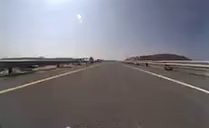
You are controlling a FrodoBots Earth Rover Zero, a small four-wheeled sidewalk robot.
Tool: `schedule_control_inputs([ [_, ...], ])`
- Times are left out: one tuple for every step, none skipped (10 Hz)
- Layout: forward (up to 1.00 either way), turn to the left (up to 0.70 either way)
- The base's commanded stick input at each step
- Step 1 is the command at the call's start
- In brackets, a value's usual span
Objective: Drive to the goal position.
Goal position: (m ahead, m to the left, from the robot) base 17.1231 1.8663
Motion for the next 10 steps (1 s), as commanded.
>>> schedule_control_inputs([
  [1.0, 0.0],
  [1.0, 0.0],
  [1.0, 0.0],
  [1.0, 0.0],
  [1.0, 0.0],
  [1.0, 0.0],
  [1.0, 0.0],
  [1.0, 0.0],
  [1.0, 0.0],
  [1.0, 0.0],
])
